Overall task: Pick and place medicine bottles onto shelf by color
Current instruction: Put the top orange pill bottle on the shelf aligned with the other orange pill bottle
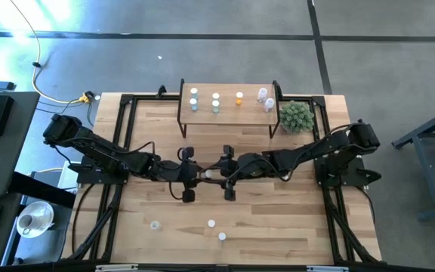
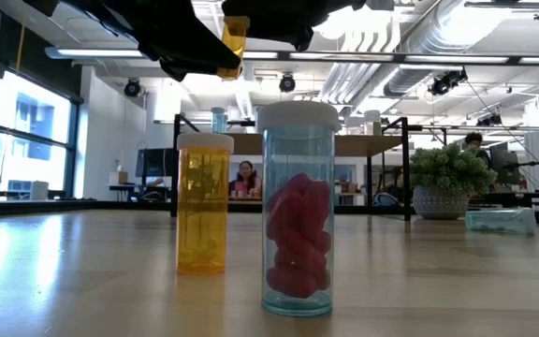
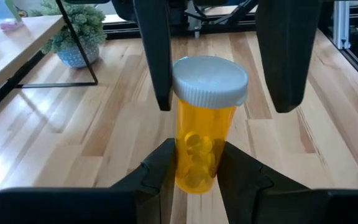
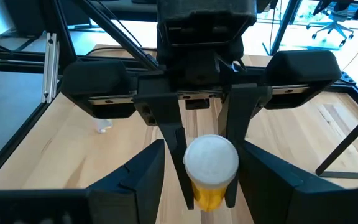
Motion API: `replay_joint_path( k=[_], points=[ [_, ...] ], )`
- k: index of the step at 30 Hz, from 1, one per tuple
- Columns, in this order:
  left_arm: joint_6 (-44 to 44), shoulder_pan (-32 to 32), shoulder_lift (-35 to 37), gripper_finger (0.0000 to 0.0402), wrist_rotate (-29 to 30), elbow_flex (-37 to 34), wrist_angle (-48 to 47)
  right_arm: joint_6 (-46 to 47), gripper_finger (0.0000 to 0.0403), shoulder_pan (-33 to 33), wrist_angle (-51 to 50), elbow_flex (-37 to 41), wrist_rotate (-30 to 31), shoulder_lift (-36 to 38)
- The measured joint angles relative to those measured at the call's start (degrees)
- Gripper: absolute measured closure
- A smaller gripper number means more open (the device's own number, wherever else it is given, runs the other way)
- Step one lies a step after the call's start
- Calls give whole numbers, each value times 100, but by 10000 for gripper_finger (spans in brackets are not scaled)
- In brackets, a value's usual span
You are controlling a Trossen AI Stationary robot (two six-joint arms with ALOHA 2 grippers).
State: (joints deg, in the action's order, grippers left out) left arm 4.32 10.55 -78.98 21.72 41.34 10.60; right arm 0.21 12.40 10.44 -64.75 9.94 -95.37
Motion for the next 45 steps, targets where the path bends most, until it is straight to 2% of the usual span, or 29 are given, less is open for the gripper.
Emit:
replay_joint_path(
  k=[9, 19, 31, 35, 45],
  points=[
    [0, -2, 0, 311, 35, 0, 0, 0, 226, 0, -25, 0, 2, 0],
    [0, 2, 0, 311, 26, 0, -1, -7, 290, -2, -31, 0, 15, 2],
    [92, 0, 0, 309, 33, 0, -3, -9, 298, 0, -51, 0, 61, 6],
    [31, 0, 0, 286, 37, 0, -5, -19, 298, 0, -75, 0, 71, 9],
    [4, 0, 2, 189, 181, 0, -5, -19, 299, 0, -127, 0, 70, 12]
  ],
)
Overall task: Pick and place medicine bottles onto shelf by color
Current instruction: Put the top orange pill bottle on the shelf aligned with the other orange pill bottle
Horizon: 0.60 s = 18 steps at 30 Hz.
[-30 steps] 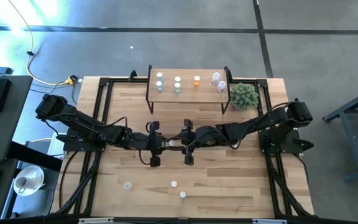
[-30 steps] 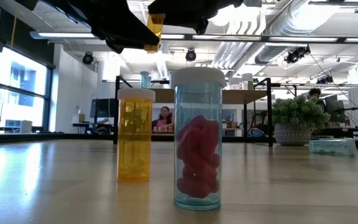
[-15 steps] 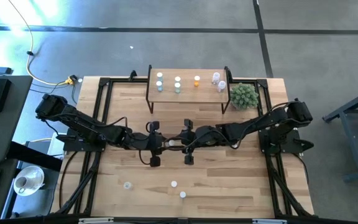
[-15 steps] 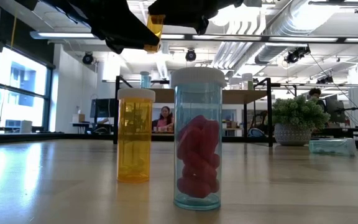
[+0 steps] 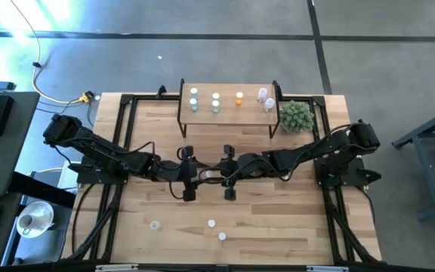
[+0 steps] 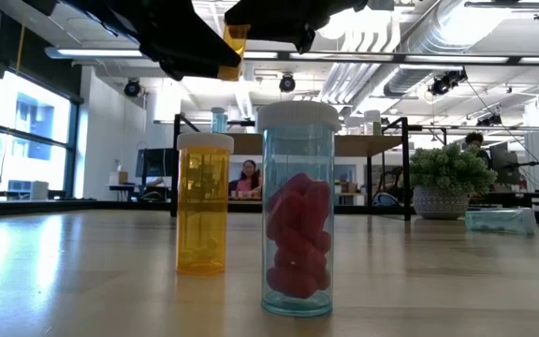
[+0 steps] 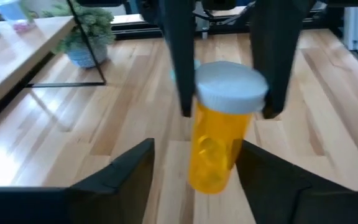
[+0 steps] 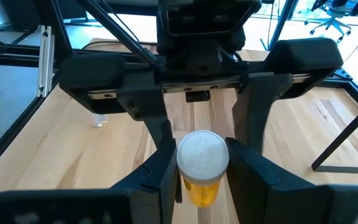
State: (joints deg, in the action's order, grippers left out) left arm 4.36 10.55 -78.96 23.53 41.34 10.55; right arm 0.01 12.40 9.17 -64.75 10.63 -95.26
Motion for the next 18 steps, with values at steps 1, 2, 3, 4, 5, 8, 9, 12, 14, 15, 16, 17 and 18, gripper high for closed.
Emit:
replay_joint_path(
  k=[1, 2, 3, 4, 5, 8, 9, 12, 14, 15, 16, 17, 18],
  points=[
    [2, 0, 0, 182, 80, 0, 0, 0, 299, 0, -5, 0, 2, 11],
    [17, 0, 1, 174, 145, 0, -2, 0, 299, 0, -2, 0, 2, 19],
    [44, 0, 10, 168, 166, 0, -16, 0, 299, 0, -8, 0, 4, 33],
    [47, 0, 34, 164, 161, 0, -56, 0, 299, 0, -81, 0, 4, 70],
    [46, 0, 51, 160, 152, 0, -70, 0, 299, 1, -158, 0, 4, 116],
    [57, 2, 98, 156, 4, 1, -199, 0, 299, 2, -489, 0, 144, 374],
    [55, 4, 131, 156, -23, -2, -243, 0, 299, 4, -570, 0, 231, 467],
    [58, 7, 212, 158, -55, 3, -316, -2, 299, 66, -891, 0, 656, 778],
    [59, 7, 276, 158, -53, 3, -345, -45, 299, 83, -996, 0, 862, 972],
    [59, 7, 300, 158, -55, 4, -341, -89, 299, 83, -1090, 0, 901, 1094],
    [64, 7, 334, 158, -63, 2, -377, -114, 299, 82, -1113, 0, 906, 1198],
    [107, 7, 379, 158, -81, 0, -412, -145, 299, 69, -1132, 0, 910, 1314],
    [162, 7, 422, 158, -101, 0, -425, -155, 299, 42, -1178, 0, 915, 1439]
  ],
)
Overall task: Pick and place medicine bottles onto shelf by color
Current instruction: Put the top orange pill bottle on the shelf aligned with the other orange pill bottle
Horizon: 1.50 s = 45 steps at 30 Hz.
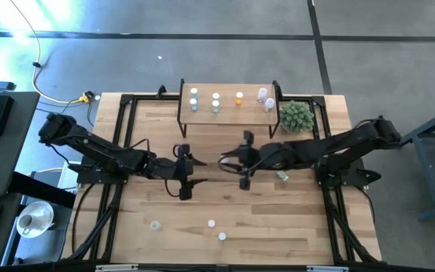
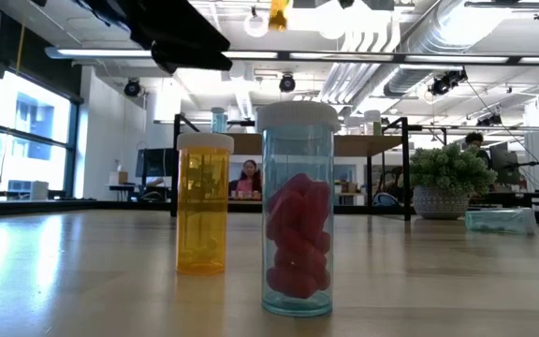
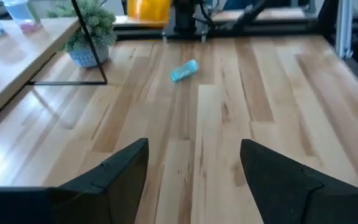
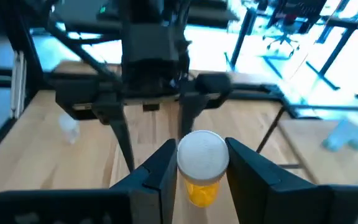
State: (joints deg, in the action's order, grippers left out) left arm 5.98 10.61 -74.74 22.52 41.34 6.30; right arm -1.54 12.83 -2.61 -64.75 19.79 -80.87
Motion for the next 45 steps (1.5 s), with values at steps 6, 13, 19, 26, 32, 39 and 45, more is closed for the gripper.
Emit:
replay_joint_path(
  k=[6, 13, 19, 26, 32, 39, 45],
  points=[
    [237, 0, 239, 158, -45, -2, -270, -338, 299, -225, 31, 0, 762, 763],
    [242, 4, 391, 158, -45, 0, -353, -488, 299, -867, 70, -7, 1585, 1214],
    [299, 7, 394, 158, -48, 0, -380, 321, 299, -1836, -112, -7, 1432, 956],
    [304, 7, 391, 158, -47, 0, -487, 1209, 299, -2733, -830, -7, 553, 372],
    [291, 7, 387, 158, -47, 0, -530, 1383, 299, -3066, -887, -7, 217, -74],
    [293, 7, 387, 158, -47, 0, -528, 1408, 299, -3122, -919, -7, 100, -373],
    [292, 5, 387, 158, -47, 0, -526, 1309, 299, -3123, -1000, -7, 101, -530]
  ],
)
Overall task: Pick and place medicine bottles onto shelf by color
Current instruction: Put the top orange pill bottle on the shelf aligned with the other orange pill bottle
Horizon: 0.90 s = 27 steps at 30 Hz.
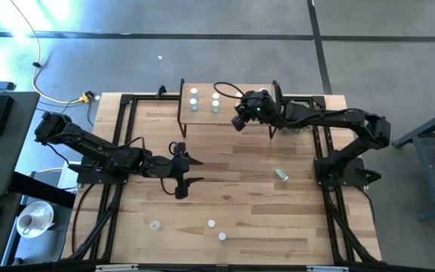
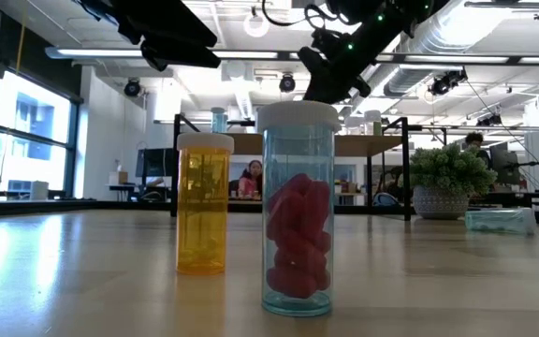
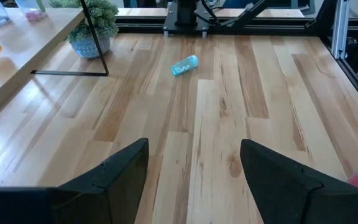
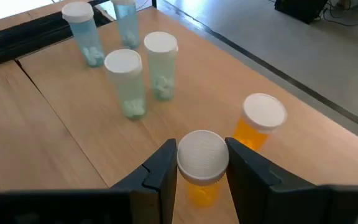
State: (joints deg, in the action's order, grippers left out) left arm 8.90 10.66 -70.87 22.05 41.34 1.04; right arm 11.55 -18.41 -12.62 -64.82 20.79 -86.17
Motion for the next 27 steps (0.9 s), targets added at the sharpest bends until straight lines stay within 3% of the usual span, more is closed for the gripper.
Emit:
replay_joint_path(
  k=[17, 27],
  points=[
    [-4, 0, -4, 158, 1, 0, 2, 28, 298, -124, 16, 1, 12, -120],
    [-4, 0, -4, 158, 0, 0, 2, 151, 267, -150, -110, 7, -26, -123]
  ],
)
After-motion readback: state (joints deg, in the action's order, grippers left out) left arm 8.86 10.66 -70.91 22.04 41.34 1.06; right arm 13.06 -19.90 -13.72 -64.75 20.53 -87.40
